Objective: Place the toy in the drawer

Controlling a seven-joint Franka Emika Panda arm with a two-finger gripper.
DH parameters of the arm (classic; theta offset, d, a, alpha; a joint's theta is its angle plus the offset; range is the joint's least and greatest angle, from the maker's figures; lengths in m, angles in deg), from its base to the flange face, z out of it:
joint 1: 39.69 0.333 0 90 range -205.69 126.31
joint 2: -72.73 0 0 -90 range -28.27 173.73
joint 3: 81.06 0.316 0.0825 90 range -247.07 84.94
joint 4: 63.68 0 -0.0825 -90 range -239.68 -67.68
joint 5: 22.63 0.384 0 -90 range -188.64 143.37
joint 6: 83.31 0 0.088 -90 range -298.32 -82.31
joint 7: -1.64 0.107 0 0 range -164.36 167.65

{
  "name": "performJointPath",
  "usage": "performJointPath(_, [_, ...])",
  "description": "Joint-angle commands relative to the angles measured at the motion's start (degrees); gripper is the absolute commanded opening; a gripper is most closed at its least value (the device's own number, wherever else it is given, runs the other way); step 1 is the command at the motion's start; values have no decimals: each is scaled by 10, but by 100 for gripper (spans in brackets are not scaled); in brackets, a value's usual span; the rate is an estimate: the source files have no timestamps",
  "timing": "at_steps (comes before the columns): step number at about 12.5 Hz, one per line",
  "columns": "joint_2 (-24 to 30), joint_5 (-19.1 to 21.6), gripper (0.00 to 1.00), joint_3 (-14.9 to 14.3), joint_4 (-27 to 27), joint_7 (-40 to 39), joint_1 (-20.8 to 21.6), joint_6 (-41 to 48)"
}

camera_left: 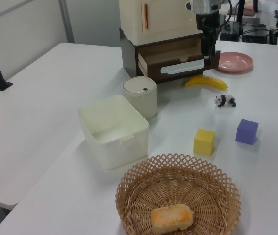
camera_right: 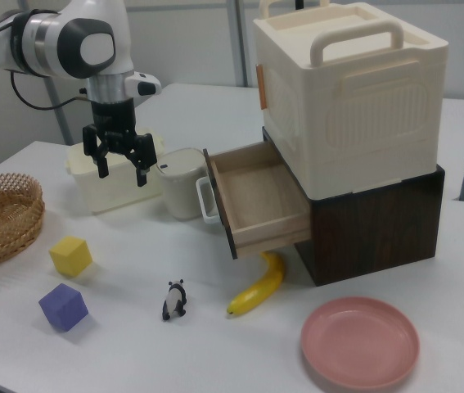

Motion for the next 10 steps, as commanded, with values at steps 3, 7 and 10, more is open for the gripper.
performJointPath(3, [5,9,100,-5,-3,-54,-4,37])
performJointPath(7, [0,-30,100,-9,-64,-131,-13,26])
performJointPath(10, [7,-71,100,-34,-160,-137,-17,-88])
